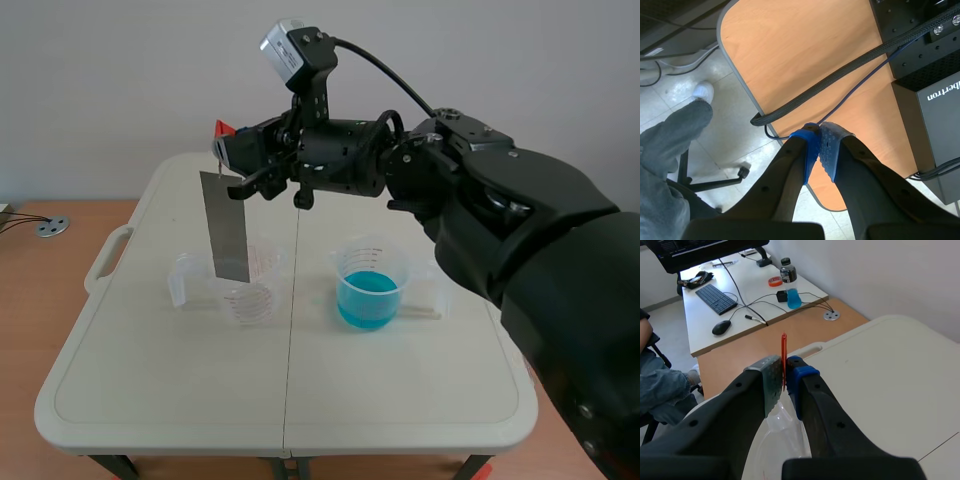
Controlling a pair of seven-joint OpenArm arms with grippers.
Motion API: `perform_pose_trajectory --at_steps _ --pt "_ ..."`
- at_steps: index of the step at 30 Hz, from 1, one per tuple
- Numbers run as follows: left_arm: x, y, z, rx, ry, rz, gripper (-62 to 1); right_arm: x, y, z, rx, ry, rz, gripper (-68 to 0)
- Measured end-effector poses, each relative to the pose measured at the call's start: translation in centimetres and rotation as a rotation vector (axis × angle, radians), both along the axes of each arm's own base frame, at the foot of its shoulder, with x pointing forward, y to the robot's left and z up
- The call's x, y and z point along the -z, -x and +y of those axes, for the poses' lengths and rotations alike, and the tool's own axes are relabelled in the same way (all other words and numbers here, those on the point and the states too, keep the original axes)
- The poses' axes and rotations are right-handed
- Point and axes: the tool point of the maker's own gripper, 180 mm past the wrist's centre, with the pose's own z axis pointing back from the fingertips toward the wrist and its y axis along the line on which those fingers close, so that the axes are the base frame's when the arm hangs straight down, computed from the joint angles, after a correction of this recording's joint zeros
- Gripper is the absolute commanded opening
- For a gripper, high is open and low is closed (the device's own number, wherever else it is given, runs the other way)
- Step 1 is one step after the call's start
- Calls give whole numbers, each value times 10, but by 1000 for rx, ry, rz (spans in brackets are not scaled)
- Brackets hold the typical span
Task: Hold the metal plate by the orange handle, dip it into the blue solution, take it out and point at it, then put the plate back in the beaker on the left.
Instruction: 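Move the plate over the blue solution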
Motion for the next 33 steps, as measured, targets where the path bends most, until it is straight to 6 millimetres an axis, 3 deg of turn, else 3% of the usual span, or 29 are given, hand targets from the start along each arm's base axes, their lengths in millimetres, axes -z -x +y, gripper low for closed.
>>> perform_pose_trajectory --at_steps 18,25,28,33 --pt "0 0 0 0 0 -1 -591 -79 29 -19 -64 12 -228 -660" --pt "0 -1 0 0 0 -3 -591 -107 43 -35 -90 3 -299 -660" --pt "-3 -10 2 0 -9 -22 -591 -117 43 -46 -79 -9 -303 -660" --pt "-16 -41 12 8 -45 -96 -591 -124 31 -74 -21 -1 -296 -660"
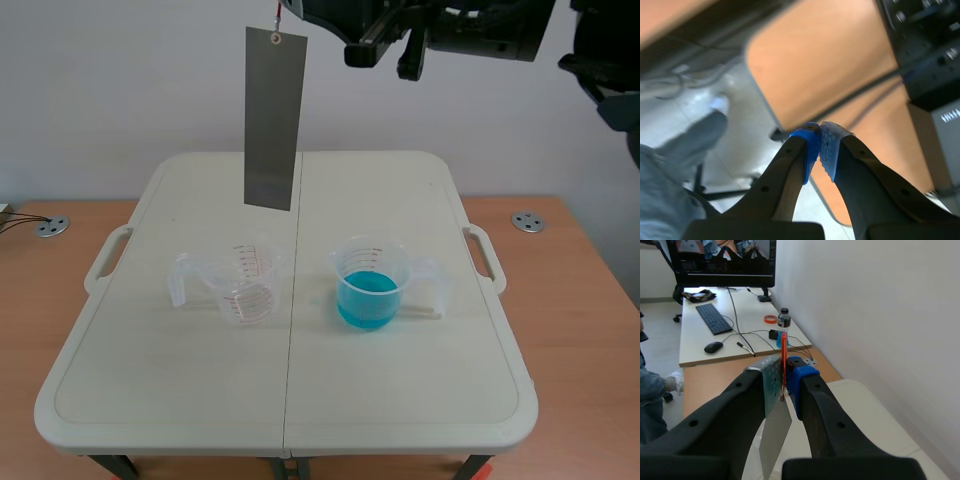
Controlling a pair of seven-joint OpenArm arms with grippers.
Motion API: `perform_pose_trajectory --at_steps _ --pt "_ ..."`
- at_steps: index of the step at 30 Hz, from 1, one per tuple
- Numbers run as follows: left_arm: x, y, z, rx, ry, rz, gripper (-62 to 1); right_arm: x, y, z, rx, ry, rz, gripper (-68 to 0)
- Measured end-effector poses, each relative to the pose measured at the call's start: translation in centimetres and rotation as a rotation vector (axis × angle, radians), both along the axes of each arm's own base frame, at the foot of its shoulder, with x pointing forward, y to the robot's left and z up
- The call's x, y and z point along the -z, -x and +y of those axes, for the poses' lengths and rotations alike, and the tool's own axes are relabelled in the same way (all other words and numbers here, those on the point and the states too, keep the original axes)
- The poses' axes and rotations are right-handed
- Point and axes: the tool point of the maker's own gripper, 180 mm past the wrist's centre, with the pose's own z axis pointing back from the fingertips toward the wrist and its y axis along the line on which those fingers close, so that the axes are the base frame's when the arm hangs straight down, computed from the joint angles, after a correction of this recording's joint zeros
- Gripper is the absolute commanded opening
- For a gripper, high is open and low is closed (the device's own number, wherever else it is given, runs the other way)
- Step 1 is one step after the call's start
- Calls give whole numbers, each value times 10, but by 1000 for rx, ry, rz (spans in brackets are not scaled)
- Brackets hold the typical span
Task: Hold the metal plate by the orange handle, dip it into the blue solution, take it out and point at it, then put the plate back in the beaker on the left.
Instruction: 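Move the plate over the blue solution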
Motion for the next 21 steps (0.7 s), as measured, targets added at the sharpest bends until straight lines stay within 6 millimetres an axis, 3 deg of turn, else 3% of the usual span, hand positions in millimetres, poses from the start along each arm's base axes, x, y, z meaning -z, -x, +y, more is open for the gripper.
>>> perform_pose_trajectory --at_steps 4,10,21 --pt "-15 -29 6 12 -30 -72 -591 -3 -8 -26 60 -18 9 -660" --pt "-50 -79 3 31 -34 -226 -591 11 -13 -54 133 6 43 -660" --pt "-134 -166 -53 208 97 -610 -591 29 -10 -78 178 32 100 -660"
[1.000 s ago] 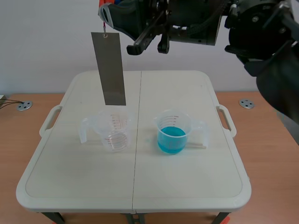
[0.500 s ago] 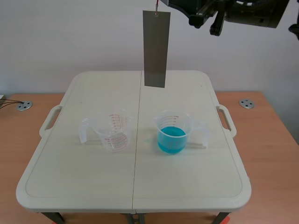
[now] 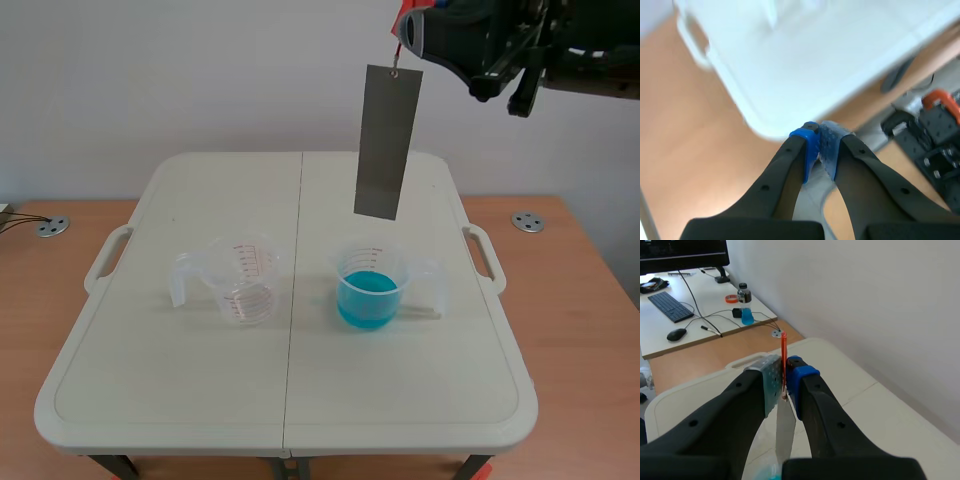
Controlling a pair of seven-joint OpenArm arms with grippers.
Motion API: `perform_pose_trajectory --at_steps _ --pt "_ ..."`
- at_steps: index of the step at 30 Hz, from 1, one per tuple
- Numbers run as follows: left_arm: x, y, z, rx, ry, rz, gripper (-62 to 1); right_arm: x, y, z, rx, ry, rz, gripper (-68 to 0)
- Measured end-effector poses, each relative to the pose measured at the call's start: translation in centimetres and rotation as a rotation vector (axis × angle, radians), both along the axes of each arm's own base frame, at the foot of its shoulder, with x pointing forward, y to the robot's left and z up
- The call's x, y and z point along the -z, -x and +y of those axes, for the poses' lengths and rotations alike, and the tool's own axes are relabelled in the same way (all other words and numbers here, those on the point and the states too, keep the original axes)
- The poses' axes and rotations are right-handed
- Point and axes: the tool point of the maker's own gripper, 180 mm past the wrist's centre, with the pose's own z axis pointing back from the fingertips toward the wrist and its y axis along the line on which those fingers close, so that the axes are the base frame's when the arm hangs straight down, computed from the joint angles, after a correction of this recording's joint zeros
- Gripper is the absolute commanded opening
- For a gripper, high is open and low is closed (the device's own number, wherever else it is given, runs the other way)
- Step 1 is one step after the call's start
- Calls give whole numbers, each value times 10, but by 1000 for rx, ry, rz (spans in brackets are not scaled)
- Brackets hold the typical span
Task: Hold the metal plate by the orange handle, dip it into the blue solution, take it out and point at it, then put the plate back in the beaker on the left.
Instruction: 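Move the plate over the blue solution, then point at the plate with the left hand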
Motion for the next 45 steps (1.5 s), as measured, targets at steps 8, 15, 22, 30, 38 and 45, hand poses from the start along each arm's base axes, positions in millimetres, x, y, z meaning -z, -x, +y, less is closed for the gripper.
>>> perform_pose_trajectory --at_steps 8,15,22,30,38,45 --pt "-32 -47 -42 238 82 -127 -591 6 1 -5 11 5 15 -660" --pt "-47 -73 -84 376 143 -214 -591 10 3 -4 11 5 28 -660" --pt "-25 -94 -125 457 178 -174 -591 10 3 -4 11 5 28 -660" --pt "-3 -125 -177 523 180 -153 -591 10 3 -4 11 5 28 -660" --pt "16 -155 -208 515 188 -147 -591 10 3 -4 11 5 28 -660" --pt "26 -178 -219 472 194 -139 -591 10 3 -4 11 5 28 -660"
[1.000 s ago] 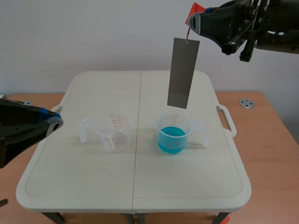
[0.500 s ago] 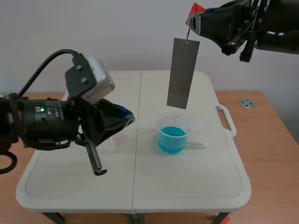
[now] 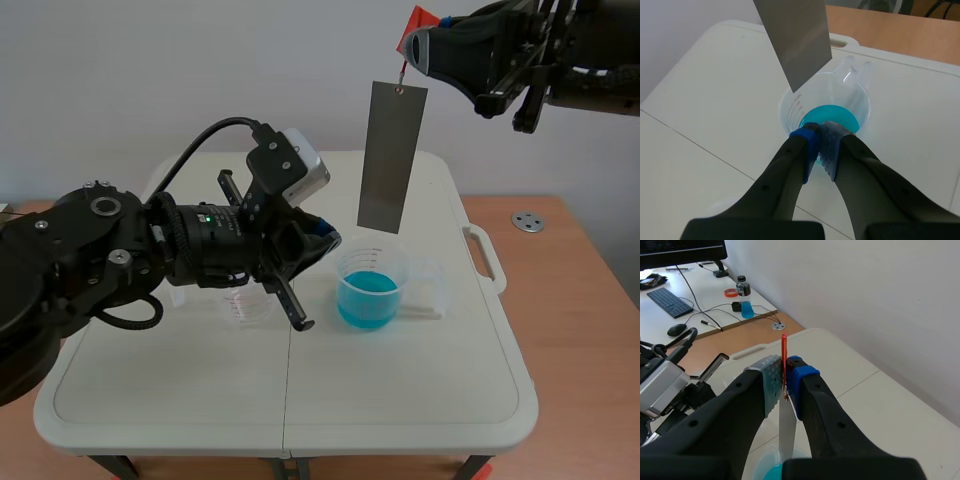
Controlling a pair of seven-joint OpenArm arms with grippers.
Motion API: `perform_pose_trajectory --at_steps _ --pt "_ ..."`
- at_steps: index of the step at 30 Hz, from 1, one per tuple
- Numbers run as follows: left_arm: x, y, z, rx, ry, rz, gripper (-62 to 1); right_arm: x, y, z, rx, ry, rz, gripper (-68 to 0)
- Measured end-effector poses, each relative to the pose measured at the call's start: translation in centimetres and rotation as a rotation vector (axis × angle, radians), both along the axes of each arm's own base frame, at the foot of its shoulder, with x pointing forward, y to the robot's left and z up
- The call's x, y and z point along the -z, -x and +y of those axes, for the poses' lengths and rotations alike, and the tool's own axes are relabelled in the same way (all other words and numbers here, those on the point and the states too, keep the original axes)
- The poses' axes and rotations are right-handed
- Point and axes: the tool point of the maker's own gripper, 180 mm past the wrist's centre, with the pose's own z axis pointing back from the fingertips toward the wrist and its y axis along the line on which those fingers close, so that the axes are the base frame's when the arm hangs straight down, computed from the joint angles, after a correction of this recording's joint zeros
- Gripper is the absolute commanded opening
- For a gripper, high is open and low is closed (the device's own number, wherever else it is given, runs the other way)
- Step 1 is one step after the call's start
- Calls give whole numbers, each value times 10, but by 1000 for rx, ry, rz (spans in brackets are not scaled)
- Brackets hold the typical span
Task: Hold the metal plate by the orange handle, dip it into the blue solution, take it out and point at it, then put the plate back in the beaker on the left.
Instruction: 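Point at the plate with the left hand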
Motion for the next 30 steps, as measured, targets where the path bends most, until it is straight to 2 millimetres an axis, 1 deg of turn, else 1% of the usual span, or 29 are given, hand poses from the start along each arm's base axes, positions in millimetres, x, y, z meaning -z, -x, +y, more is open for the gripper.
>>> perform_pose_trajectory --at_steps 5,8,25,28,30 --pt "-4 -16 -7 -38 15 -20 -591 0 0 0 0 0 0 -660" --pt "-5 -21 -11 -44 23 -21 -591 0 0 0 0 0 0 -660" --pt "-8 -22 -14 -41 42 -28 -591 0 0 0 0 0 0 -660" --pt "-7 -24 -9 -59 36 -32 -591 0 0 0 0 0 0 -660" --pt "-7 -27 -3 -92 47 -47 -591 -1 0 0 -1 -5 1 -660"
